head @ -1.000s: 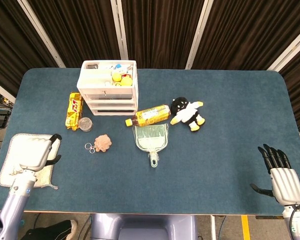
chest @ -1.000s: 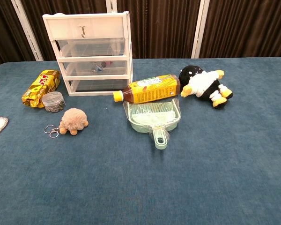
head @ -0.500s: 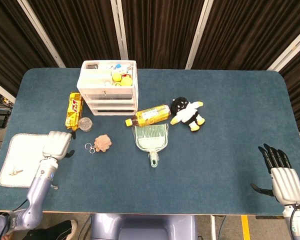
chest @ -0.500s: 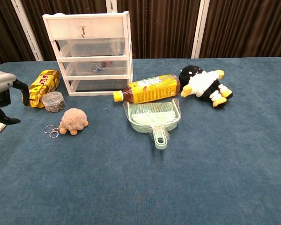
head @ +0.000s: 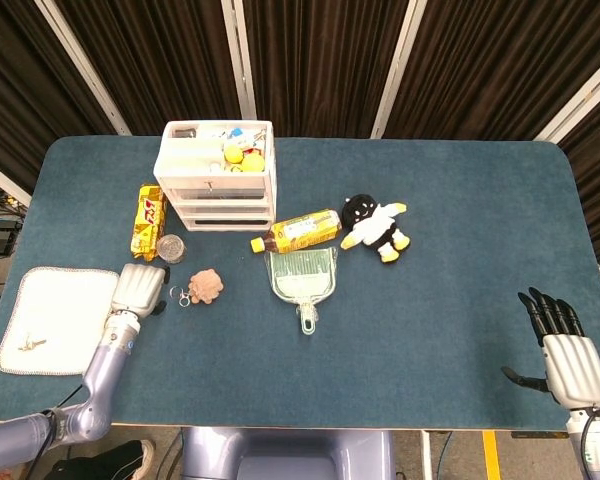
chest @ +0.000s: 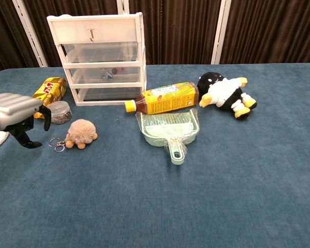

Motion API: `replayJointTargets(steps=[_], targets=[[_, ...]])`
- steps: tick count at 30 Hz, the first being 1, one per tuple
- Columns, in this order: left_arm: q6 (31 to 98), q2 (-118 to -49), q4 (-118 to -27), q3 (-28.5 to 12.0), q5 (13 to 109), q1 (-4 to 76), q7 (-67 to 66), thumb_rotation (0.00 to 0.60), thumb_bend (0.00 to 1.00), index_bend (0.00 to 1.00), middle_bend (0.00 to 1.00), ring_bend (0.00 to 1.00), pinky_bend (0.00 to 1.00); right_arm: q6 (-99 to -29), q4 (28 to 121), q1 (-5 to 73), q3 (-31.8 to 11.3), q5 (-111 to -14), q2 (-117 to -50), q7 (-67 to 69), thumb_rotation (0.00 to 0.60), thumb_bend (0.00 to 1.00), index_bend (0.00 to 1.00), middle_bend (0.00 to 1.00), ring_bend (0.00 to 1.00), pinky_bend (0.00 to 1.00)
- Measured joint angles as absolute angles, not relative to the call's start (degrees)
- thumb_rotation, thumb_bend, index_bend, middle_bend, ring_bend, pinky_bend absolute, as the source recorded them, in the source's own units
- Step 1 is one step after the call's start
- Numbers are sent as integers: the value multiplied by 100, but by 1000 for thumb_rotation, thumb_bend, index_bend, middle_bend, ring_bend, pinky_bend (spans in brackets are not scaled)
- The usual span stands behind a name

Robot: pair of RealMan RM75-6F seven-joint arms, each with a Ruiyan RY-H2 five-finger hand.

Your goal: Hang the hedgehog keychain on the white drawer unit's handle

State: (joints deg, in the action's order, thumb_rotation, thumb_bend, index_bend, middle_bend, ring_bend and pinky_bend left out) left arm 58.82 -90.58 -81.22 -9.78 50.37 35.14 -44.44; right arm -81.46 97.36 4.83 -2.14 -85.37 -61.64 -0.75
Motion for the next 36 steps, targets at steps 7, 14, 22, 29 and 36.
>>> replayJointTargets(steps=[7, 14, 22, 29, 36], targets=[[5815, -9235, -7887, -935, 4968, 3685, -4470, 600, 255, 426, 1000, 870, 756, -8137, 9737, 489, -220, -8530, -6159, -54, 600, 31, 0, 0, 0, 0], [5775, -9347, -7761, -870, 4889, 3788, -4519, 600, 243, 428, 1000, 870, 756, -8167, 9744, 486, -230, -8543, -6159, -28, 600, 34, 0, 0, 0, 0], [5801, -9485, -7555, -837, 4821, 3870, -4568, 600, 245, 438, 1000, 870, 756, -8200, 9733, 476, -239, -8557, -6165, 1, 600, 37, 0, 0, 0, 0], [5773, -9582, -7442, -790, 4750, 3941, -4602, 600, 244, 437, 1000, 868, 755, -8200, 9739, 473, -245, -8542, -6162, 7, 600, 37, 0, 0, 0, 0], [5755, -9653, -7382, -757, 4660, 3979, -4635, 600, 243, 446, 1000, 868, 755, -8214, 9744, 469, -249, -8544, -6158, 10, 600, 39, 0, 0, 0, 0]])
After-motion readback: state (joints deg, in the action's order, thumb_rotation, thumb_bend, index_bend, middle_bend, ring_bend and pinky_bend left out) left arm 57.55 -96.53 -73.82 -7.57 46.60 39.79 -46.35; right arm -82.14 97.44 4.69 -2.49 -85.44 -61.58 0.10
